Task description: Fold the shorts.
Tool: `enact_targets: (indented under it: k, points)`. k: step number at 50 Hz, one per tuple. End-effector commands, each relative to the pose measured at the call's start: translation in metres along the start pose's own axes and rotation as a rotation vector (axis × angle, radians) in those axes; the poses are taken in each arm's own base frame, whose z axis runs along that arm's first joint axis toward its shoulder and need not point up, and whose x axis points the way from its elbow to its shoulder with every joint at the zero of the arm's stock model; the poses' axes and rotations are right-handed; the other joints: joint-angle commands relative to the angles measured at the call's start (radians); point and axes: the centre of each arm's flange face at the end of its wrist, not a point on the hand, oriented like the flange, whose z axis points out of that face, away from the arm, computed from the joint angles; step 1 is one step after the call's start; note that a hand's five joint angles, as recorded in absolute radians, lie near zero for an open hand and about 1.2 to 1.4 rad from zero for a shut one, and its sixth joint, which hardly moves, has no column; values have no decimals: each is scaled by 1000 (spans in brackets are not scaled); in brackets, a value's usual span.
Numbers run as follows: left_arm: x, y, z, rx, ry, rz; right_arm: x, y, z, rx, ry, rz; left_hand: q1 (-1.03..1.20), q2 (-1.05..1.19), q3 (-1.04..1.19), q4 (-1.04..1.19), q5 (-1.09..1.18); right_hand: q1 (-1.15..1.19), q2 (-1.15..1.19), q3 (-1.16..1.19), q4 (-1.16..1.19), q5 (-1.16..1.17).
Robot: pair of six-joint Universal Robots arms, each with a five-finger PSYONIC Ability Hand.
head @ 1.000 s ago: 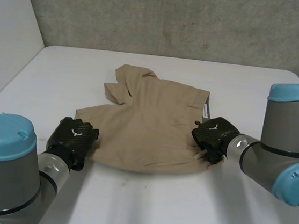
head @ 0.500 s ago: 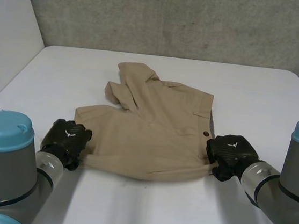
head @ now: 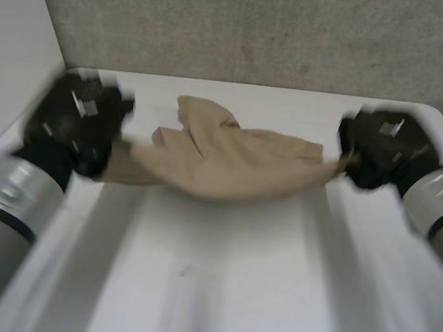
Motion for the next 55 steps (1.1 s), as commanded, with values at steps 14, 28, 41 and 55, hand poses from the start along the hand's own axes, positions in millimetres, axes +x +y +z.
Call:
enact_targets:
  k: [14, 28, 41, 55]
  points:
    - [-1, -28, 33, 44, 44, -19, 19, -51, -4, 6, 13, -117, 254, 199, 207, 198, 249, 451, 222, 209, 204, 243]
    - [75, 85, 116, -228, 194, 13, -6, 76, 78, -335, -49, -97, 254, 199, 207, 198, 249, 451, 222, 209, 204, 243]
    - [-19, -70, 196, 498, -282, -55, 61, -68, 120, 449, 375, -90, 254, 199, 207, 198, 249, 451, 222, 209, 204, 243]
    - [-55, -126, 148, 757, -412, -156, 59, -122, 86, 650, 418, -82, 254, 199, 207, 198, 249, 451, 222, 209, 204, 243]
